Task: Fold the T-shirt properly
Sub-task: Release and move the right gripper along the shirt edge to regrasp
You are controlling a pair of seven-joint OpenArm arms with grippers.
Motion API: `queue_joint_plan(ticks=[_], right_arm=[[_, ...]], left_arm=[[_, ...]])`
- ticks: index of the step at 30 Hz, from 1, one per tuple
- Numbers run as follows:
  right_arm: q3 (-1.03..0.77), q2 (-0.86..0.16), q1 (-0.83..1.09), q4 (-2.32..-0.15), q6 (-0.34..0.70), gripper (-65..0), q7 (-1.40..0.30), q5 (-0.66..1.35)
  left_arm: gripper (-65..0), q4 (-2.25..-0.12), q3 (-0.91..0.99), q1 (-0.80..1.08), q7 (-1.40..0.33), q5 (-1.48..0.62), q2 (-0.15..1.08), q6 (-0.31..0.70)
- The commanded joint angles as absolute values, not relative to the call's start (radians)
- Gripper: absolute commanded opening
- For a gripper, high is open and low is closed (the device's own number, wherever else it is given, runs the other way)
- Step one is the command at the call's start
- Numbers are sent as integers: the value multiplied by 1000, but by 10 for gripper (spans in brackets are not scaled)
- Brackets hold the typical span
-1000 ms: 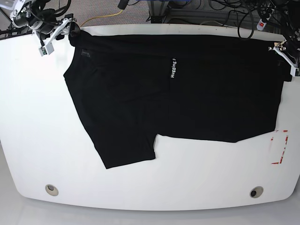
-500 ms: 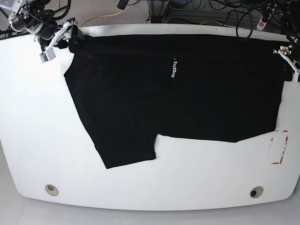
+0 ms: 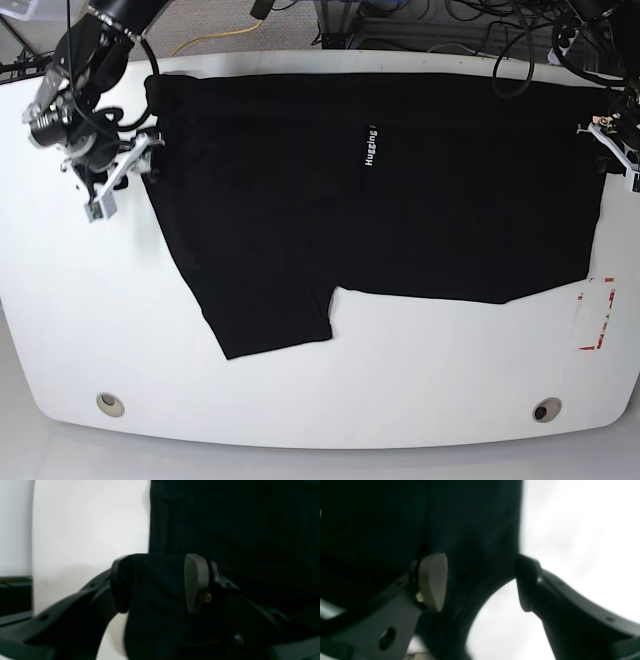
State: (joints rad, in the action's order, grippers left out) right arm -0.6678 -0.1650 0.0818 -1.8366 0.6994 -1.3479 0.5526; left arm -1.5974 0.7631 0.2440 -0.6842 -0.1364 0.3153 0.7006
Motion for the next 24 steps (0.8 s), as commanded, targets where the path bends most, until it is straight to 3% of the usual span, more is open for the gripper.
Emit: queue_joint_plan(ticks=[1, 18, 24], right_arm=[[-671, -209, -31, -1745, 698, -239, -1330, 493], [-453, -292, -378, -1099, 698, -241, -958, 314], [-447, -297, -383, -1035, 698, -241, -903, 274]], left_arm=[[-344, -1615, 794, 217, -696, -143, 314, 698], [-344, -1615, 805, 182, -707, -143, 312, 698], [-344, -1615, 805, 180, -707, -143, 314, 698]])
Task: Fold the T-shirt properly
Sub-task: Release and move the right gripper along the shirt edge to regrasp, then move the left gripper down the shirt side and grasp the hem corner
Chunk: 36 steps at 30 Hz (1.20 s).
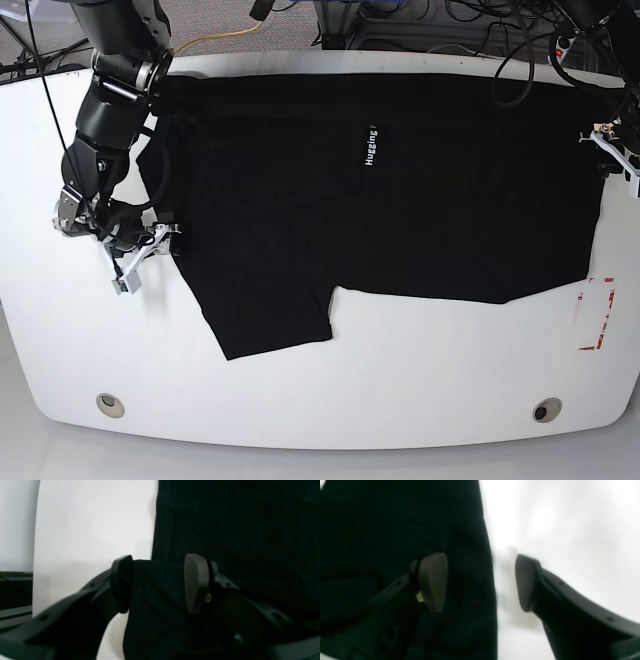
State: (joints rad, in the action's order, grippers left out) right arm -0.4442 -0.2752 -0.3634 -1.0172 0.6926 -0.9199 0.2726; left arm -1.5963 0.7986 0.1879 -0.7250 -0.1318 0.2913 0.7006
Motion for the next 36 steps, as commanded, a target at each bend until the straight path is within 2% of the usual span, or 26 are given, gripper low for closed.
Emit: queue_joint_plan(ticks=[1, 5, 14, 19, 21, 24, 28, 30, 36], right_arm=[[-447, -297, -372, -1040, 698, -241, -906, 277], [-447, -295, -318, -1093, 698, -241, -918, 275], [-447, -225, -271, -1124, 698, -241, -917, 268], [-447, -199, -275, -1124, 698, -244, -915, 268], [-446, -191, -277, -1124, 698, -285, -914, 266], [-446, -189, -291, -1122, 698, -428, -914, 266], [-446, -189, -295, -1122, 698, -633, -914, 266], [-446, -189, -297, -1122, 698, -650, -914, 266], [-446, -189, -297, -1124, 698, -650, -915, 266]], left_arm=[[-344, -1615, 805, 180, -707, -143, 314, 698], [-344, -1607, 805, 171, -705, -143, 318, 698], [-339, -1606, 816, 82, -711, -99, 315, 698], [-338, -1604, 805, -16, -791, -15, 315, 698], [-338, -1589, 805, -54, -811, 12, 315, 698], [-333, -1511, 803, -113, -811, 36, 320, 698], [-233, -1369, 803, -197, -811, 74, 348, 698], [-208, -1311, 803, -226, -806, 82, 351, 698], [-204, -1139, 794, -297, -769, 77, 390, 698]])
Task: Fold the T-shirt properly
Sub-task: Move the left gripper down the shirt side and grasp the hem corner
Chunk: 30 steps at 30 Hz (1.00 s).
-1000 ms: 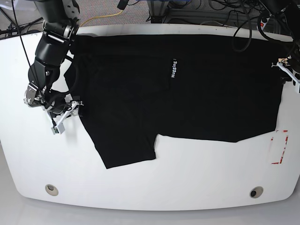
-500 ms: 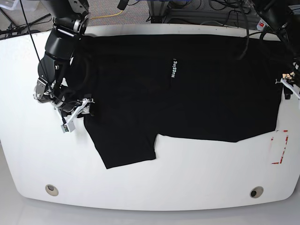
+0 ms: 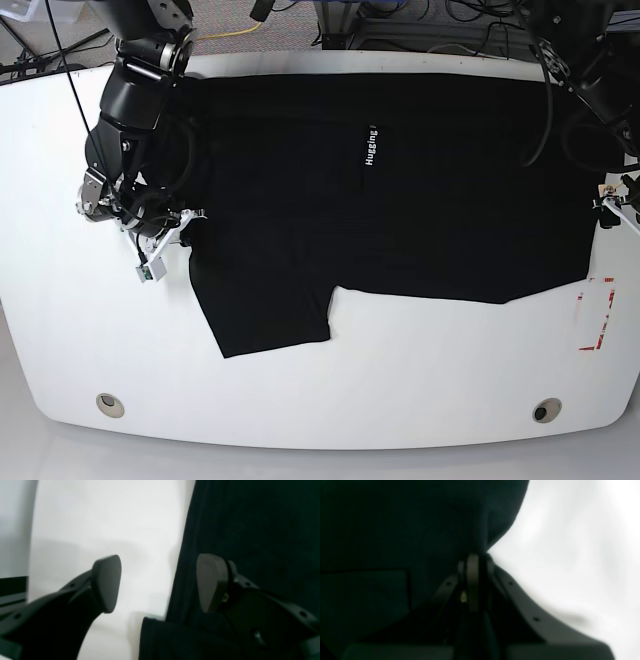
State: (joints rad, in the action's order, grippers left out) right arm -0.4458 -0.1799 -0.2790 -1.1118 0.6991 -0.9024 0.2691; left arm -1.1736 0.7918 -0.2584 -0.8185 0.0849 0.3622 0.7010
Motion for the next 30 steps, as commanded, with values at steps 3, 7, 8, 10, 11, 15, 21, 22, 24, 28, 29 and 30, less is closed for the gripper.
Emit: queue_joint_plan(ticks=[3, 7, 8, 10, 11, 15, 21, 22, 24, 28, 29, 30], right_arm=[[-446, -189, -295, -1124, 698, -650, -915, 266], [-446, -189, -294, -1124, 698, -650, -915, 268], [-446, -189, -294, -1124, 698, -650, -915, 268], [-446, -189, -294, -1124, 698, -650, -915, 268], [-446, -189, -294, -1124, 698, -650, -915, 268], [-446, -189, -294, -1124, 698, -650, -915, 268], [-446, -189, -294, -1124, 698, -650, -915, 268], [-446, -189, -292, -1124, 698, -650, -915, 268], [-446, -189, -292, -1124, 698, -650, -915, 268], [-446, -189, -292, -1125, 698, -650, -915, 269], [-446, -189, -292, -1125, 698, -650, -915, 269], [-446, -189, -292, -1125, 698, -650, -915, 271]], left_arm=[[-204, -1056, 794, -321, -699, 81, 392, 698], [-206, -972, 740, -334, -621, 77, 392, 698], [-206, -958, 719, -338, -608, 76, 392, 698], [-206, -935, 704, -341, -591, 74, 392, 698], [-206, -928, 704, -346, -582, 74, 392, 698], [-208, -852, 699, -387, -547, 77, 392, 698], [-207, -762, 696, -429, -499, 82, 409, 676], [-206, -751, 696, -432, -496, 82, 418, 670], [-206, -723, 696, -444, -492, 81, 424, 670], [-208, -654, 691, -481, -472, 84, 429, 668], [-208, -647, 679, -483, -467, 84, 437, 668], [-208, -636, 657, -484, -461, 81, 449, 668]])
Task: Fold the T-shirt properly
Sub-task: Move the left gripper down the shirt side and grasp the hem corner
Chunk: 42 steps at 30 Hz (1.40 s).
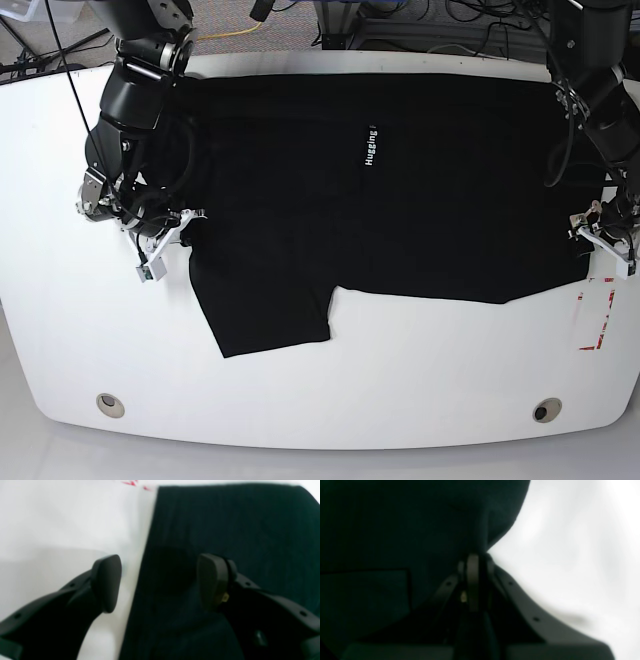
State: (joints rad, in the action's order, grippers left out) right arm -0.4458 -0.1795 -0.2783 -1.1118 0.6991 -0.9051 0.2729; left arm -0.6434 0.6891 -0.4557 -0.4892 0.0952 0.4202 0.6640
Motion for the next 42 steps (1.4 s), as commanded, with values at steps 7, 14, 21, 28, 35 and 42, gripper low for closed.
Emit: queue_joint_plan(ticks=[7, 14, 21, 28, 35, 42], right_arm=[[-446, -188, -294, -1129, 698, -650, -915, 272], [-446, -188, -297, -1129, 698, -650, -915, 269], [-446, -191, -295, -1130, 698, -650, -915, 269], [-447, -191, -292, -1165, 698, -650, -929, 274], [-447, -197, -295, -1259, 698, -650, -969, 268], [-446, -222, -374, -1260, 698, -650, -1010, 268]], left_arm=[[-210, -630, 575, -484, -460, 76, 456, 673], [-314, -628, 478, -481, -460, 76, 421, 676], [-629, -628, 438, -481, -458, 84, 397, 668], [-650, -648, 401, -481, -461, 77, 394, 673], [-650, -823, 423, -401, -495, 77, 387, 674], [-650, -1023, 427, -371, -552, 76, 334, 673]])
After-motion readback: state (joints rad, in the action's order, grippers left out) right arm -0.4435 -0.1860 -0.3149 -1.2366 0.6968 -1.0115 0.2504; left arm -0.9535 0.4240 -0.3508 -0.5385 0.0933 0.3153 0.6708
